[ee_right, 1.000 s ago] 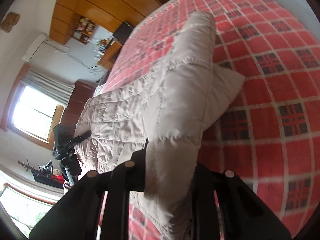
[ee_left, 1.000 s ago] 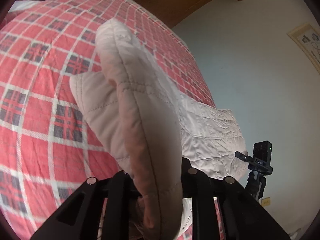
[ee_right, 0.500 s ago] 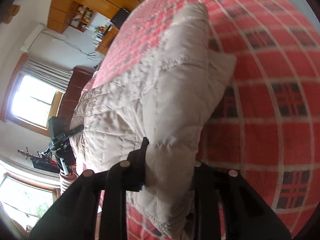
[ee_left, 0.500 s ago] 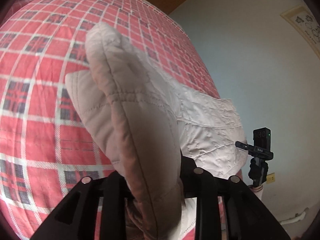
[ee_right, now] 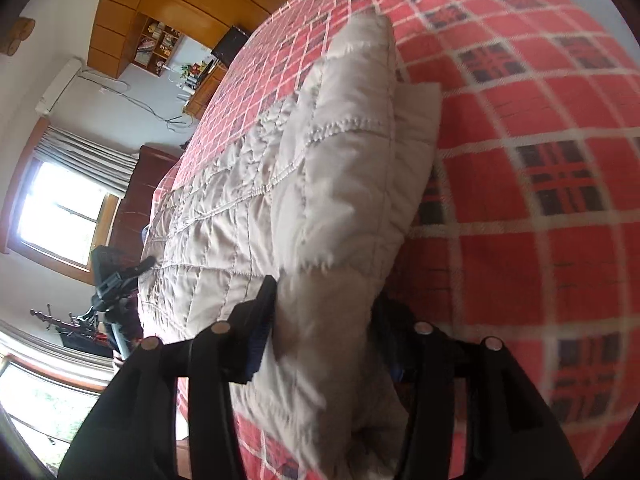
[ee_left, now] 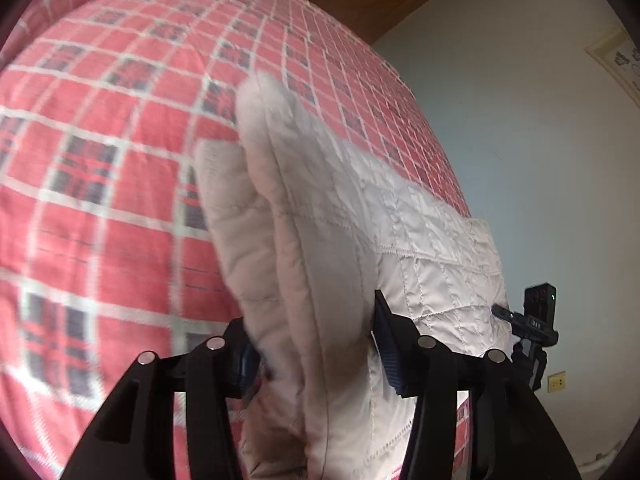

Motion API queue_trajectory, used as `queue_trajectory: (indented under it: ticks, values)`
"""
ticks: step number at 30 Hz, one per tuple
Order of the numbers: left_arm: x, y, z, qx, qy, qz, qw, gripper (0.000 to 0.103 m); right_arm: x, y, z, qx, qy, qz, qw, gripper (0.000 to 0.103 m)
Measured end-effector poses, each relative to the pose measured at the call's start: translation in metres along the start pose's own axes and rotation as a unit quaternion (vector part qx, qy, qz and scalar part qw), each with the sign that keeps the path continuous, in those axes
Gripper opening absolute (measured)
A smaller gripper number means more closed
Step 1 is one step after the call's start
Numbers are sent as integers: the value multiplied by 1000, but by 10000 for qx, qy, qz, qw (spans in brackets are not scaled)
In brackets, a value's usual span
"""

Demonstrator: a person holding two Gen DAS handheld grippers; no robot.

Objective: Fold large clothes

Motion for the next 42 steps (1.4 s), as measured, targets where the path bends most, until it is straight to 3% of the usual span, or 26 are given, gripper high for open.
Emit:
queue_trajectory:
  ticks: [3, 5, 7, 12, 16, 23, 34, 38, 42]
  values:
    - [29, -6, 0, -38, -257, 466, 9986, 49, 15, 7, 1, 34, 126, 27, 9999, 56]
    - [50, -13, 6, -244, -632, 947, 9932, 49, 25, 12, 1, 81, 287, 22, 9996, 63]
    - [64, -16, 22, -445, -717, 1250, 9886, 49, 31, 16, 0, 118, 403, 31, 9991, 66]
    - [47, 11, 87, -1133, -543, 1085, 9861, 50, 30, 21, -7, 177, 447, -70, 9988, 69]
    - [-4, 40, 125, -1474, -635, 710, 9845, 51, 17, 26, -6, 64, 408, -174, 9990, 72]
    - [-63, 58, 106, -1600, -1091, 152, 9809, 51, -6, 26, 0, -259, -40, -234, 9994, 56]
    - [-70, 73, 97, -1727, -957, 98, 9803, 51, -13, 28, -8, -154, 67, -114, 9998, 39]
    - [-71, 69, 98, -1626, -885, 98, 9827, 52, -3, 19, -27, -192, -16, 5, 9998, 25]
    - [-70, 66, 97, -1546, -783, 30, 9849, 52, 17, -6, -63, 192, 54, 234, 9995, 23]
Point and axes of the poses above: each gripper's, at about its wrist camera, not at the fingertips, and x roughly against the way its jaws point, z to its right, y to its underside, the point moved 8 cm from there along -x, roughly the way its jaws point, and after that the axes turned 10 degrees about x, right-handed, at the moved point
